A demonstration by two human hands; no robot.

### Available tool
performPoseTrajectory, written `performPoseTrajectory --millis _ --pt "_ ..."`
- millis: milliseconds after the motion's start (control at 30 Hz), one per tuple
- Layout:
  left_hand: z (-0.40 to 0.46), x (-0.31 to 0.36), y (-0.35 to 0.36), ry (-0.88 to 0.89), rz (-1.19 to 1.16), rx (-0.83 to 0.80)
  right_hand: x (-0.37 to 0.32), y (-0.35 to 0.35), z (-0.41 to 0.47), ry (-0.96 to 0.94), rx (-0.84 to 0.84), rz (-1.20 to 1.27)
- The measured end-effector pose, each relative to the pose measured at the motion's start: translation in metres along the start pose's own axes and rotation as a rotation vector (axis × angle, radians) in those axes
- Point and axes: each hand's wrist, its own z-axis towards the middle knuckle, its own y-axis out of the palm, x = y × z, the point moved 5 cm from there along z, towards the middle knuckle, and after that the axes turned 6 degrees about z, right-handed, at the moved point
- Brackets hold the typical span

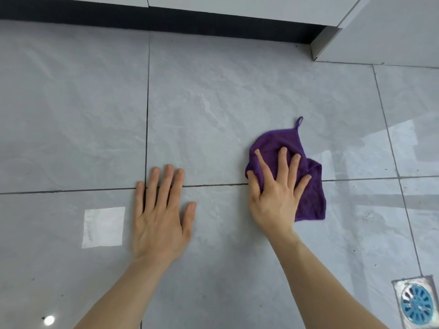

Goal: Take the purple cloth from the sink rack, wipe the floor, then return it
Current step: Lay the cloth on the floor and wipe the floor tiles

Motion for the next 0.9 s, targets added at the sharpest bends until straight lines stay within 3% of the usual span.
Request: performPoseTrajectory --millis 200,433,567,667,900 --pt "0.000 0.002 -0.002 -0.012 0.005 0.019 -0.009 0.003 -0.052 0.104 -0.005 0.048" --pt "0.001 0.002 0.000 -0.013 0.016 0.031 -0.046 0.027 -0.149 -0.312 -0.169 -0.027" --pt "-0.001 0.002 -0.001 -0.007 0.011 0.050 -0.020 0.023 -0.176 -0.386 -0.186 -0.080" --pt "-0.002 0.002 -0.001 -0.005 0.010 0.060 0.013 0.011 -0.161 -0.303 -0.153 -0.070" --pt "-0.001 0.003 0.000 -0.025 0.010 0.044 0.058 -0.020 -0.039 0.112 0.067 0.015"
